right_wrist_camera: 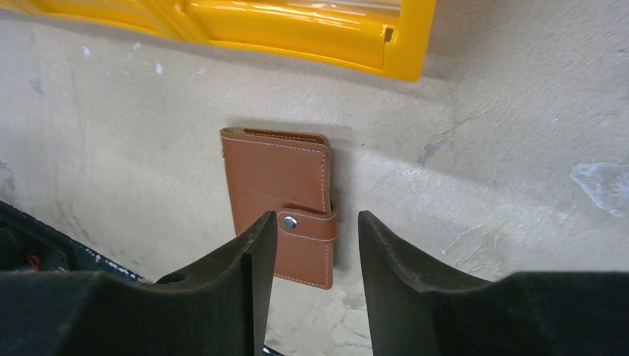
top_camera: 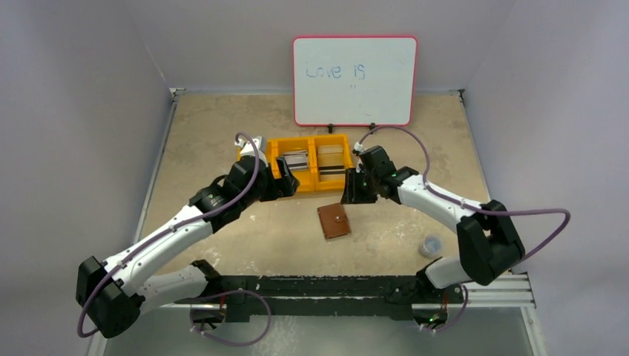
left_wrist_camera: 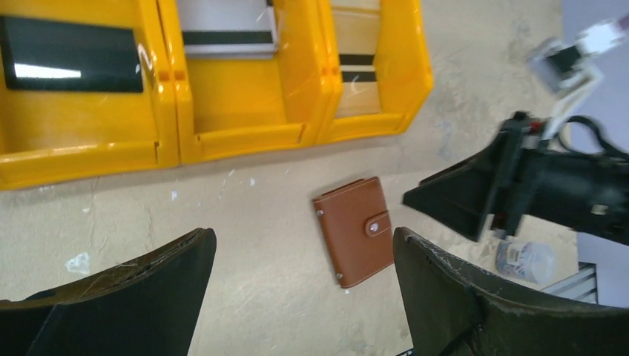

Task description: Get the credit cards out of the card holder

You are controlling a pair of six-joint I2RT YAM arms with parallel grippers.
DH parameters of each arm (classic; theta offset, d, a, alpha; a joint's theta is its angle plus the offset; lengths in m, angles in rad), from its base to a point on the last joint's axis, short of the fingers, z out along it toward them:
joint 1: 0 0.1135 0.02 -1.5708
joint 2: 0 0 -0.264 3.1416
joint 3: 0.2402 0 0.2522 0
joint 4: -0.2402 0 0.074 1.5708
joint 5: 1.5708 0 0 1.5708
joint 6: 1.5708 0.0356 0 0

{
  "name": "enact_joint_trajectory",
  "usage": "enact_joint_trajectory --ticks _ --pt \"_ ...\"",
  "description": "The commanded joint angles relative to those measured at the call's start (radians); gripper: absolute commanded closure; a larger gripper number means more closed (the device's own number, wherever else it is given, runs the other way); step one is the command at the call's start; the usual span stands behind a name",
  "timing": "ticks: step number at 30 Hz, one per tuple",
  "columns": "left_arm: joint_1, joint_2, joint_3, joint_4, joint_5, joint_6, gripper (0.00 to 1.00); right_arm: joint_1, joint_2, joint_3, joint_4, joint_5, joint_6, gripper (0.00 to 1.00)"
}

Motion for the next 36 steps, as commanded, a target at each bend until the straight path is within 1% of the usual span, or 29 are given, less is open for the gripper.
enact_joint_trajectory --ticks 1,5,12,15,20,23,29,32,36 --pt "-0.017 -0.021 -0.044 0.036 -0.043 -0.069 0.11 0.004 -0.068 0.001 -0.003 0.02 -0.018 0.52" --pt "-0.027 -0.015 -0.058 0.035 -0.082 -0.099 0.14 0.075 -0.041 -0.006 0.035 0.039 0.003 0.52" --pt "-0.041 -0.017 -0.102 0.058 -0.108 -0.145 0.15 0.204 0.051 0.071 -0.045 0.228 0.028 0.53" --pt "-0.041 -0.024 -0.115 0.06 -0.12 -0.157 0.16 0.238 0.081 0.084 -0.076 0.295 0.033 0.53" --pt "-0.041 -0.065 -0.114 0.047 -0.205 -0.154 0.15 0.276 0.16 0.144 -0.104 0.339 0.024 0.53" --pt "-0.041 -0.084 -0.122 0.057 -0.223 -0.161 0.15 0.296 0.191 0.152 -0.11 0.347 0.033 0.54" --pt "-0.04 -0.062 -0.13 0.061 -0.199 -0.167 0.15 0.3 0.208 0.136 -0.105 0.359 0.059 0.59" --pt "-0.042 -0.048 -0.134 0.072 -0.179 -0.167 0.16 0.3 0.205 0.126 -0.091 0.354 0.06 0.66" --pt "-0.041 -0.028 -0.143 0.103 -0.134 -0.162 0.16 0.3 0.188 0.124 -0.073 0.347 0.084 0.7"
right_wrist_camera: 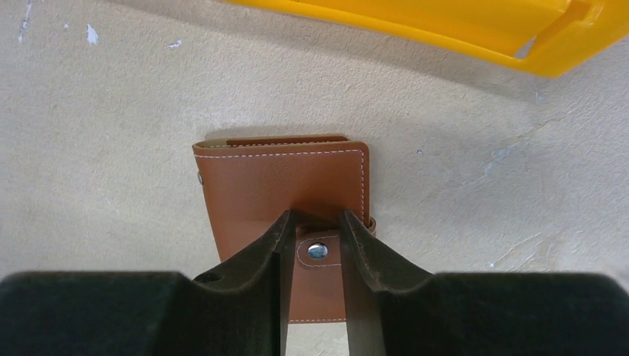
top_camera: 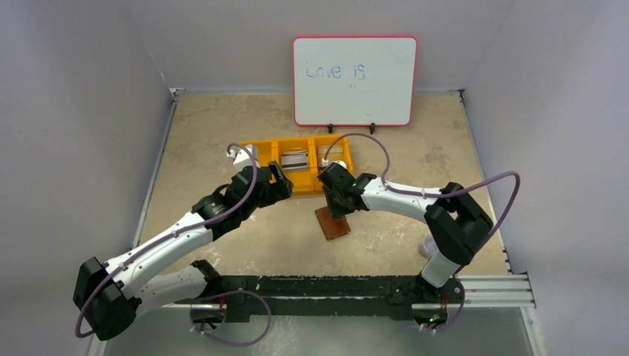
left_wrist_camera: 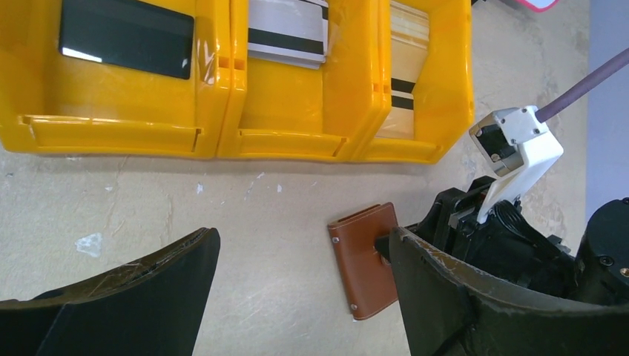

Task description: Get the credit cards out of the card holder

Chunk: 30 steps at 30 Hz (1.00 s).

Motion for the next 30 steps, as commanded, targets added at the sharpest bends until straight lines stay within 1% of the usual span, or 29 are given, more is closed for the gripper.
enact_joint_trajectory --ticks 1,4,6,8,13,14,15,16,19,21,25,30 --pt "-0.004 0.02 -0.019 0.094 0.064 -0.001 0.16 0.007 -0.01 -0.006 0.011 -0.006 0.049 0.71" --pt "-0.01 0.074 -0.016 0.12 0.121 0.011 0.18 0.007 -0.034 -0.022 0.033 -0.04 0.076 0.75" --pt "-0.029 0.106 -0.014 0.118 0.125 0.008 0.19 0.007 -0.05 -0.028 0.052 -0.07 0.088 0.8" --pt "-0.048 0.123 -0.022 0.127 0.114 -0.005 0.19 0.006 -0.063 -0.062 0.066 -0.07 0.1 0.8" --pt "-0.078 0.168 -0.039 0.188 0.125 -0.029 0.2 0.006 -0.063 -0.061 0.061 -0.074 0.106 0.81" --pt "-0.085 0.181 -0.033 0.191 0.126 -0.027 0.2 0.007 -0.063 -0.061 0.057 -0.075 0.107 0.79" --pt "-0.093 0.193 -0.028 0.19 0.124 -0.025 0.2 0.006 -0.065 -0.061 0.049 -0.071 0.111 0.74" --pt "-0.101 0.205 -0.023 0.183 0.121 -0.024 0.2 0.007 -0.069 -0.062 0.042 -0.067 0.114 0.71" --pt "-0.123 0.232 -0.021 0.174 0.116 -0.033 0.2 0.007 -0.093 -0.052 0.02 -0.052 0.104 0.67" --pt "-0.137 0.239 -0.031 0.173 0.108 -0.051 0.2 0.006 -0.114 -0.046 -0.005 -0.009 0.088 0.65" --pt "-0.151 0.248 -0.063 0.198 0.088 -0.087 0.21 0.008 -0.148 -0.044 -0.03 -0.021 0.065 0.65" --pt "-0.154 0.288 -0.073 0.25 0.095 -0.124 0.23 0.016 -0.148 -0.056 -0.039 -0.037 0.065 0.63"
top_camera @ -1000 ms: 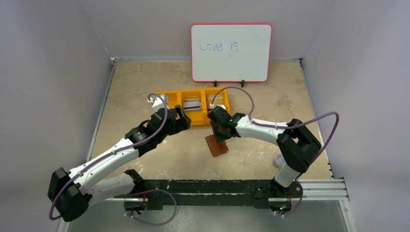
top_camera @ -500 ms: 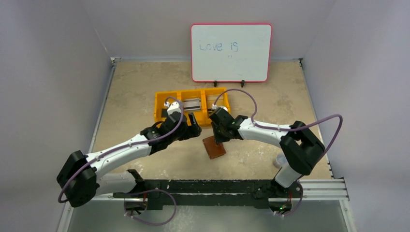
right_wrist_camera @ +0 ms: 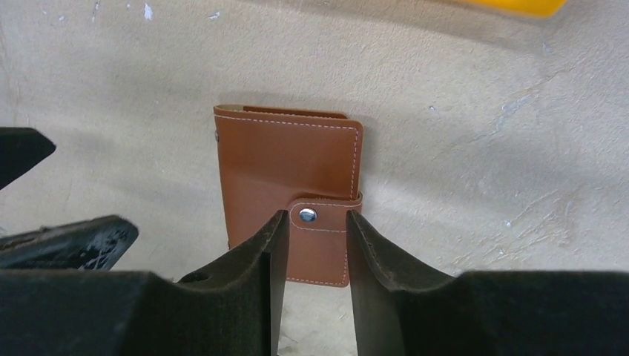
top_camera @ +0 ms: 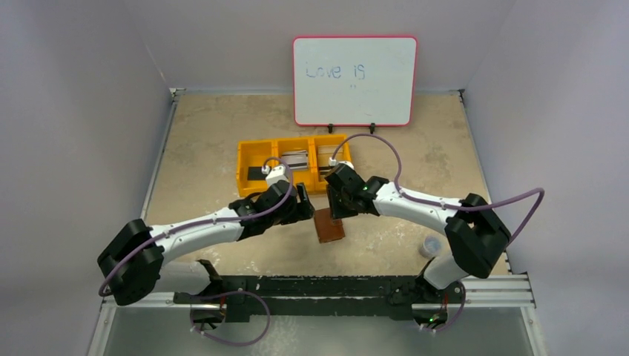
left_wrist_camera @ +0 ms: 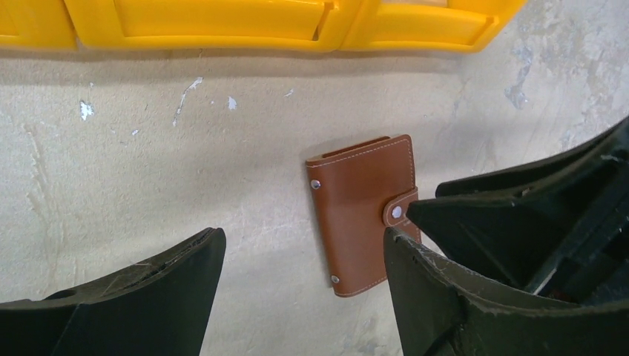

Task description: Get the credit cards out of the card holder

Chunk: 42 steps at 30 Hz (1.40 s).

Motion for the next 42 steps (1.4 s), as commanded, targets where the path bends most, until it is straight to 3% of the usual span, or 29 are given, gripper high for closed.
enact_joint_trajectory --ticks 1,6,14,23,30,37,42 --pt "-0.007 0.039 -0.004 0.091 -0.009 -0.053 0.23 0.014 -0.009 -0.002 -0.025 0.0 -0.013 0.63" --pt "-0.018 0.094 -0.002 0.113 0.005 -0.068 0.25 0.035 0.025 -0.009 0.022 -0.047 -0.014 0.58" --pt "-0.03 0.139 0.004 0.123 0.027 -0.068 0.27 0.047 0.134 0.011 -0.067 0.079 0.023 0.6" --pt "-0.04 0.188 0.002 0.155 0.076 -0.063 0.31 0.05 0.134 -0.011 -0.049 0.086 0.073 0.83" --pt "-0.046 0.235 0.019 0.168 0.097 -0.052 0.31 0.049 0.091 -0.039 0.014 -0.009 0.103 1.0" --pt "-0.065 0.294 0.05 0.127 0.059 -0.032 0.33 0.049 0.002 -0.073 0.078 -0.025 0.13 1.0" --pt "-0.091 0.329 0.088 0.031 -0.013 -0.01 0.45 0.028 -0.099 -0.127 0.139 -0.047 0.175 1.0"
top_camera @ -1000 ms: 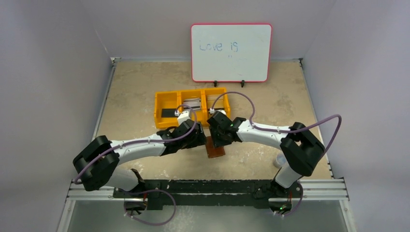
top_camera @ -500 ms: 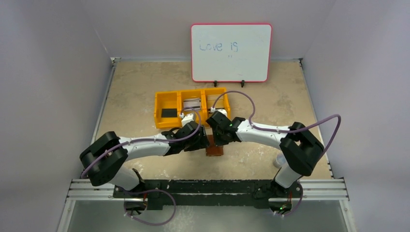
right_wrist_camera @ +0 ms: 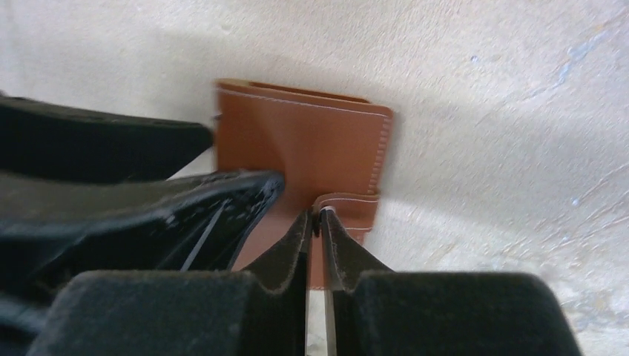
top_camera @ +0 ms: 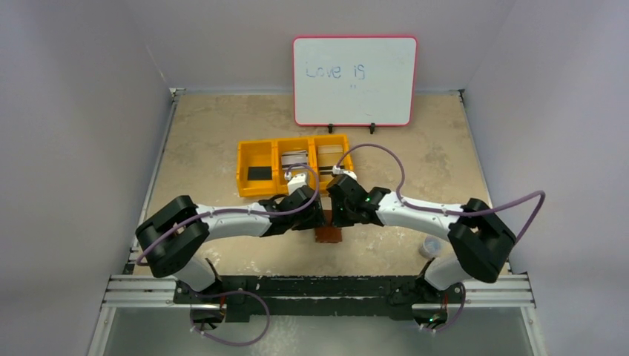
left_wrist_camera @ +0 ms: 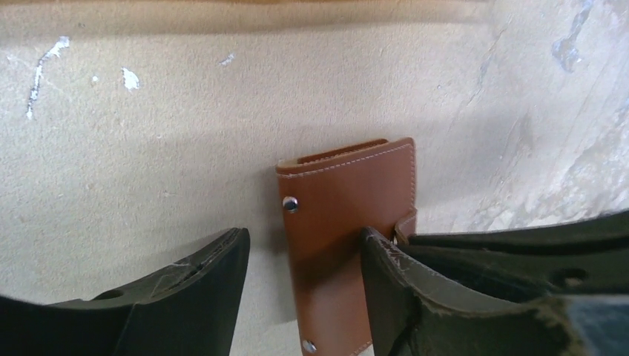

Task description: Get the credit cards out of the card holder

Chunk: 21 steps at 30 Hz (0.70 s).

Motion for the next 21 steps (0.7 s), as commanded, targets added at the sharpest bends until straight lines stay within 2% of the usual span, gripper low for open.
enact_joint_trajectory --ticks 1,7,10,13,21 --pt "-0.029 0.049 0.043 -0.137 -0.082 0.033 0.47 -0.025 -0.099 -0.048 0.063 -0.047 0.06 1.0" --pt "-0.044 0.074 0.071 -0.205 -0.137 0.044 0.53 -0.072 -0.16 -0.104 0.103 -0.094 0.075 1.0" --pt "-0.049 0.077 0.083 -0.227 -0.155 0.051 0.55 -0.082 -0.189 -0.1 0.041 -0.032 0.101 1.0" --pt "-0.048 0.076 0.087 -0.219 -0.151 0.056 0.55 -0.082 -0.174 -0.089 0.046 -0.056 0.049 1.0" --pt "-0.052 0.074 0.084 -0.165 -0.105 0.06 0.56 -0.049 -0.05 -0.003 -0.031 0.007 0.015 0.72"
